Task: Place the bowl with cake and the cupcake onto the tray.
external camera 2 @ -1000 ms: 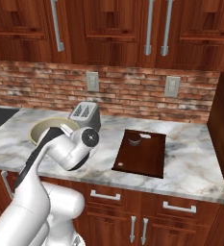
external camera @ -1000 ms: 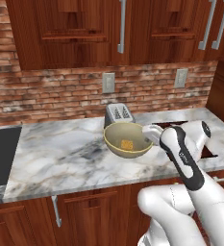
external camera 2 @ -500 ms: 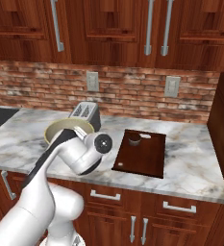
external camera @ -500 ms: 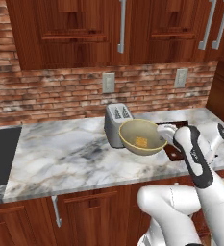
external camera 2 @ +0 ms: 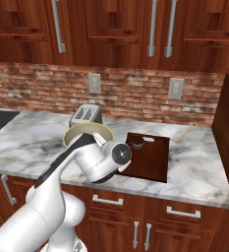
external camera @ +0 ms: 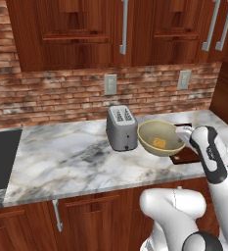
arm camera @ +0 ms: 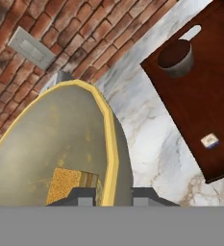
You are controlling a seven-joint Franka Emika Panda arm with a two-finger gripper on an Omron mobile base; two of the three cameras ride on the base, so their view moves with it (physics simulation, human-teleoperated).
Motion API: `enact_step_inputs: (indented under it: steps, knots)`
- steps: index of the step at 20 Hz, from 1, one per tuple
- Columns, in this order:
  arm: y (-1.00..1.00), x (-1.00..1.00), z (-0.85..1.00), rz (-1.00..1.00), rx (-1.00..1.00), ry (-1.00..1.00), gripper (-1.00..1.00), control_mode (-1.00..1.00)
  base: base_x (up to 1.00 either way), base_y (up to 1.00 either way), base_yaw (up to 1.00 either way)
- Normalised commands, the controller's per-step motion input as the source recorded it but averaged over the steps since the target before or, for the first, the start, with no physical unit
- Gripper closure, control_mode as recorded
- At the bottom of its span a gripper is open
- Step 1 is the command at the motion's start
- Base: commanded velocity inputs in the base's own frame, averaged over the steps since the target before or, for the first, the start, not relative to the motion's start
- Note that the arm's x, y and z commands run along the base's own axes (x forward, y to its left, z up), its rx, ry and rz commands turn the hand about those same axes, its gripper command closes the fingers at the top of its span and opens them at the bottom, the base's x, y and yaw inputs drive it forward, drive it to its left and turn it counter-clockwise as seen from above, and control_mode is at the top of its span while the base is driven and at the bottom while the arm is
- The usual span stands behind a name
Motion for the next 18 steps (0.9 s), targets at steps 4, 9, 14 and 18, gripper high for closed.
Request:
enact_step_inputs:
  steps: [4, 9, 14, 18]
  knots:
    - [-0.59, 0.0, 0.0, -0.03, 0.0, 0.0, 1.0, -1.0, 0.0, 0.0, 0.0]
    - [-0.49, 0.01, 0.0, -0.02, 0.0, 0.0, 1.0, -1.0, 0.0, 0.0, 0.0]
    - [-0.41, 0.11, 0.0, -0.03, -0.04, 0.0, 1.0, -1.0, 0.0, 0.0, 0.0]
    - [-0.42, 0.2, -0.01, -0.03, -0.03, 0.0, 1.0, -1.0, 0.0, 0.0, 0.0]
